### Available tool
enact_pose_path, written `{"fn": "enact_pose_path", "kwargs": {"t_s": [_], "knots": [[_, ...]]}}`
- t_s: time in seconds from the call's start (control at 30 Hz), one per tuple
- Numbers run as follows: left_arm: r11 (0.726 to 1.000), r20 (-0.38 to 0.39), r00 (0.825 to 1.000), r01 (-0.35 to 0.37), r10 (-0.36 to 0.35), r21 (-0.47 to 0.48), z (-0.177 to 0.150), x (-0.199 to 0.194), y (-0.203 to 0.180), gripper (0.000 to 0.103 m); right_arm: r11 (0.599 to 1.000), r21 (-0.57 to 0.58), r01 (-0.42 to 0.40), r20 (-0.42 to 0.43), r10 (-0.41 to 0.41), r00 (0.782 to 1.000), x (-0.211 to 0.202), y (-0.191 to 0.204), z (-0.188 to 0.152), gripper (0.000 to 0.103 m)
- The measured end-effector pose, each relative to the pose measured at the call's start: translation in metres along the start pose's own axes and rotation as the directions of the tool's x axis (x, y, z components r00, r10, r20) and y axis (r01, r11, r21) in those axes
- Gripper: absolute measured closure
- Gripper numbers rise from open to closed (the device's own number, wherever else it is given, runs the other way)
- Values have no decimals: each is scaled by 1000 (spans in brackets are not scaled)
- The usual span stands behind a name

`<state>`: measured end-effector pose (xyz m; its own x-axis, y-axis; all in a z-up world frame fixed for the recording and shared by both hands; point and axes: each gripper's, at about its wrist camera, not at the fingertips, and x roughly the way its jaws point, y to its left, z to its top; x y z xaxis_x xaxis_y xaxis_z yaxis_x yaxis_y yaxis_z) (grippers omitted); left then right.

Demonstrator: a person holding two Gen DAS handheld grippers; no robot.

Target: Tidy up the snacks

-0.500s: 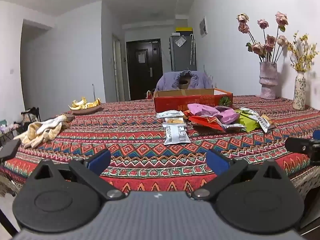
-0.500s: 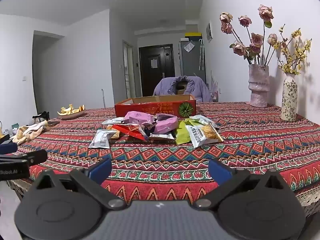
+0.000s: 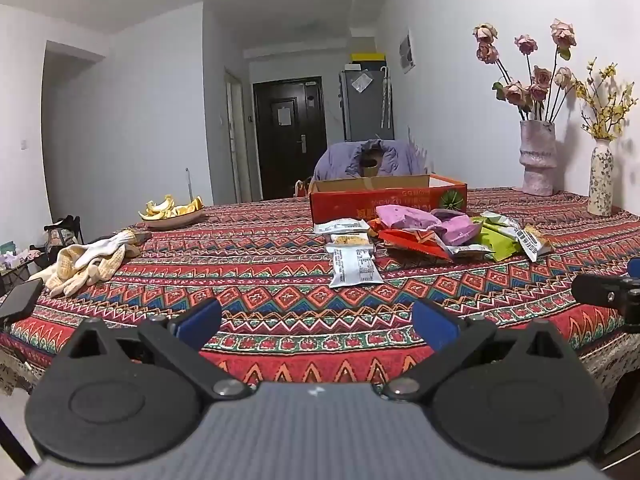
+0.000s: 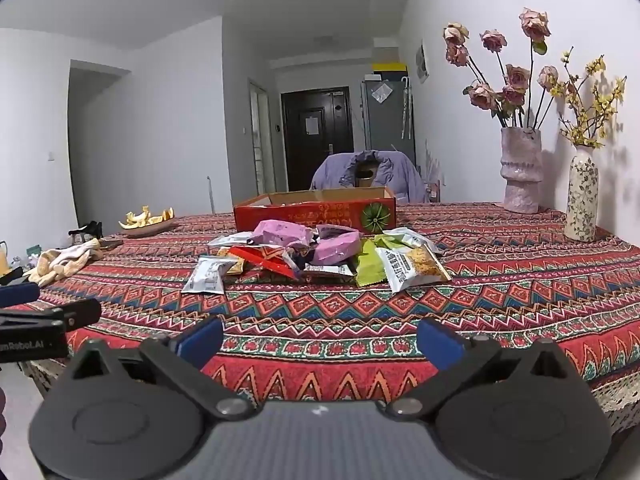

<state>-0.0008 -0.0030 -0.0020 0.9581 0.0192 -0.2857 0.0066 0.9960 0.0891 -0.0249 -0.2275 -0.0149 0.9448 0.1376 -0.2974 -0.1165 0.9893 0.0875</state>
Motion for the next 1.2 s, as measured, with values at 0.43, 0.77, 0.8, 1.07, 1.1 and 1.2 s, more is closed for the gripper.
{"fn": "enact_pose_path", "kwargs": {"t_s": [0.43,0.77,0.8,1.07,1.1,1.2], "knots": [[1000,4,1000,-3,3,-10,1,0,0,0,1000,7,5,6,-5,1000,2,-3,3,0],[1000,7,1000,-2,2,-10,2,-1,1,0,1000,14,9,23,-10,1000,0,-6,3,0],[1000,7,1000,-2,2,-10,2,-1,1,0,1000,14,9,25,-9,1000,0,-6,3,0],[1000,7,1000,-5,5,-11,3,0,2,0,1000,16,13,29,-13,999,-1,-8,4,0],[1000,6,1000,-4,4,-13,3,0,2,0,1000,14,12,30,-13,999,-1,-7,4,0],[1000,6,1000,4,-4,-22,2,0,3,0,1000,11,13,32,-13,999,-2,-6,3,0]]}}
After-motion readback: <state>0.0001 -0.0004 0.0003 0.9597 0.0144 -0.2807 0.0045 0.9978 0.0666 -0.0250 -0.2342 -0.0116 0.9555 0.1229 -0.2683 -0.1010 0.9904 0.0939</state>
